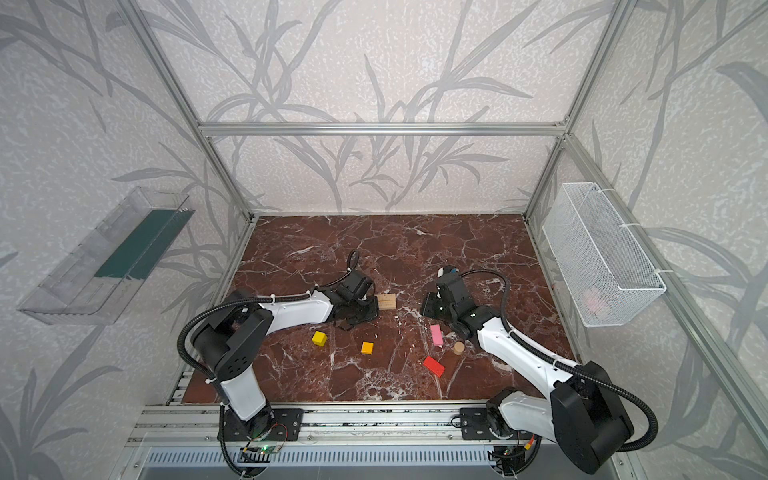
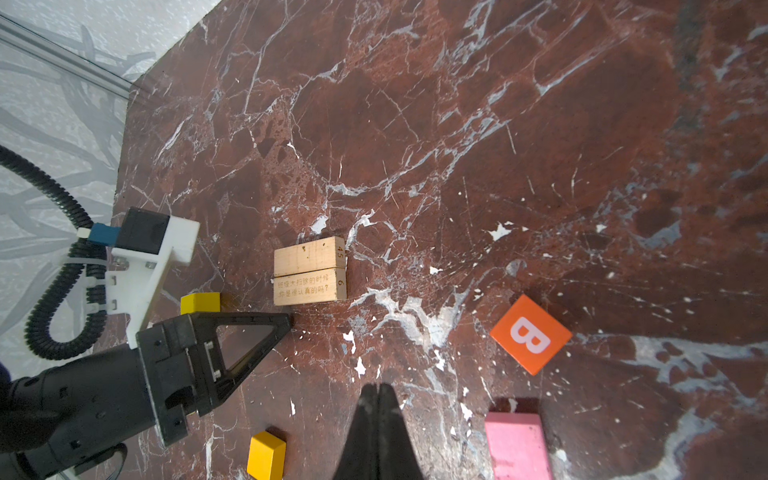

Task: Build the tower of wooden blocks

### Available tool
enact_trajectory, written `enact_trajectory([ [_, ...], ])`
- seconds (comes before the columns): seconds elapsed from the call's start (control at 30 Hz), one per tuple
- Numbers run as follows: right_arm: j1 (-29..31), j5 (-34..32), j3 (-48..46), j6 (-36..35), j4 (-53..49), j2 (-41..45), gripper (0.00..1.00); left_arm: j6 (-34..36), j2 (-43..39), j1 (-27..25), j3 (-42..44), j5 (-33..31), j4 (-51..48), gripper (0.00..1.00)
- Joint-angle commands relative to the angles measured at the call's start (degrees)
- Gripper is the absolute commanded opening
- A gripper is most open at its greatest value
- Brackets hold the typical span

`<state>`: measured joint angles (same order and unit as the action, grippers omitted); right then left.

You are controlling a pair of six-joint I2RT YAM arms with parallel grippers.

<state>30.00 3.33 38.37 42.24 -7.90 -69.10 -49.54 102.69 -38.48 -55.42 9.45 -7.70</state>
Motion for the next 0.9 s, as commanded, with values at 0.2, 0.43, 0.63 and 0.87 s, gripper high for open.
enact_trajectory([
  [0.2, -0.26, 0.36, -0.52, 0.65, 0.87, 0.73, 0.00, 0.14, 1.00, 0.59, -0.55, -2.44, -1.61, 0.00],
  [0.43, -0.30, 0.67, -0.45, 0.74, 1.05, 0.25, 0.00, 0.23, 1.49, 0.86, -0.72, -2.18, -0.80, 0.00],
  [0.63, -0.34, 0.88, -0.41, 0.92, 1.33, -0.05, 0.00, 0.14, 1.52, 0.95, -0.37, -2.39, -0.46, 0.00],
  [0.87, -0.30, 1.06, -0.41, 1.05, 1.43, -0.24, 0.00, -0.03, 2.09, 1.21, -0.18, -2.30, 0.53, 0.00],
])
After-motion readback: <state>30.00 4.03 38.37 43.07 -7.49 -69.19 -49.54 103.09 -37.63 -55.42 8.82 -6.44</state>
